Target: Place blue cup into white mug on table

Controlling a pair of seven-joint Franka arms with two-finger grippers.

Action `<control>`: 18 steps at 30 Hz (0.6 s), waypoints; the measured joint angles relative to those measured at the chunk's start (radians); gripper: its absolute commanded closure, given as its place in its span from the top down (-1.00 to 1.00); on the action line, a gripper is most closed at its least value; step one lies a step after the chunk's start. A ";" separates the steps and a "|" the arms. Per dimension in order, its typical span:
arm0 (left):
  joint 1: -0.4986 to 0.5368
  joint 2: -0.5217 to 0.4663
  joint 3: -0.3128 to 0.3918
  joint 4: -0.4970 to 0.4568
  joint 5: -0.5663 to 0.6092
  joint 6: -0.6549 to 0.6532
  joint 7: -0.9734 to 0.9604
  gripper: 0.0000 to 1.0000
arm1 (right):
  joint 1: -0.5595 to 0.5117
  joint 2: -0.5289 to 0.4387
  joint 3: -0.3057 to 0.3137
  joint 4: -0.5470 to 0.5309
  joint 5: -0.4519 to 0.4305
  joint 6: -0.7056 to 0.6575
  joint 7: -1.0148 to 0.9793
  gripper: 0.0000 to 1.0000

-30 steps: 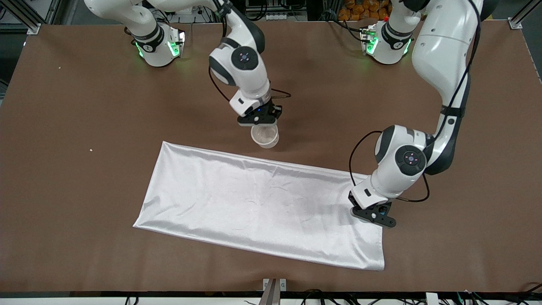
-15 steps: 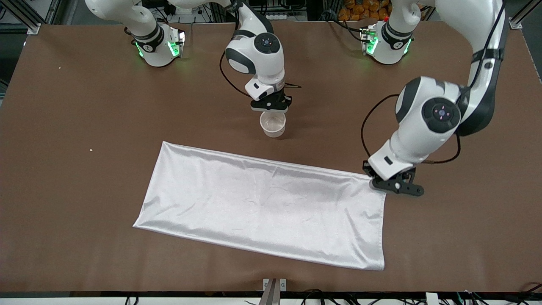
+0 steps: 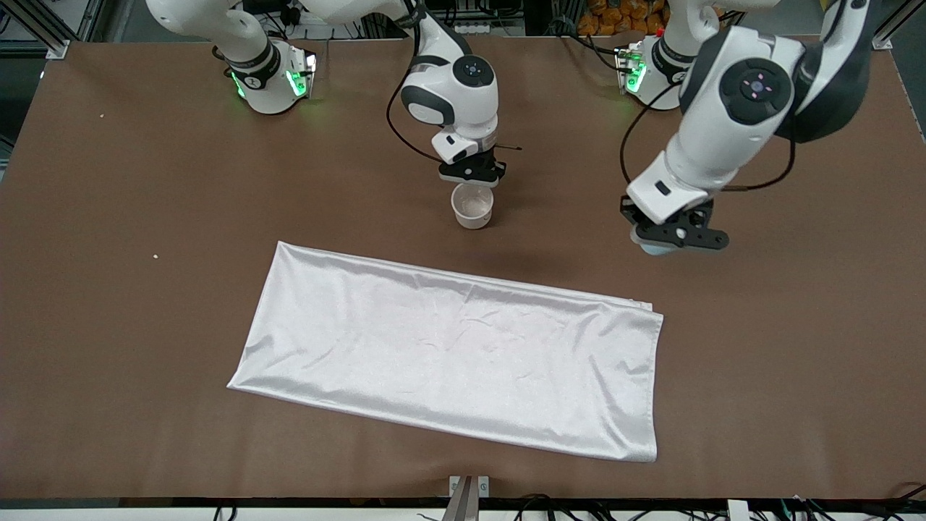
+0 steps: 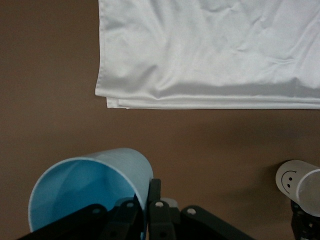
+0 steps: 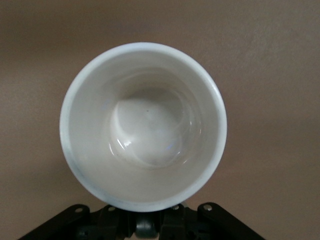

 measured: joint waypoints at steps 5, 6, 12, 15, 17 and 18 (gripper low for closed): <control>-0.001 -0.005 -0.021 -0.017 0.000 -0.002 -0.028 -1.00 | 0.005 0.015 0.000 0.013 -0.004 0.001 0.034 1.00; 0.000 -0.004 -0.020 -0.020 0.000 -0.002 -0.028 -1.00 | 0.005 0.017 -0.001 0.015 -0.005 0.001 0.037 1.00; 0.003 -0.003 -0.020 -0.032 0.000 -0.002 -0.028 -1.00 | 0.005 0.021 -0.002 0.023 -0.005 0.000 0.051 1.00; 0.002 -0.003 -0.022 -0.033 0.000 -0.002 -0.028 -1.00 | 0.005 0.021 -0.002 0.029 -0.005 -0.001 0.061 1.00; 0.001 -0.003 -0.023 -0.033 0.000 -0.002 -0.028 -1.00 | 0.005 0.020 -0.002 0.036 -0.005 -0.002 0.063 1.00; 0.001 -0.003 -0.023 -0.033 0.000 -0.002 -0.028 -1.00 | 0.005 0.020 -0.002 0.039 -0.005 -0.003 0.063 1.00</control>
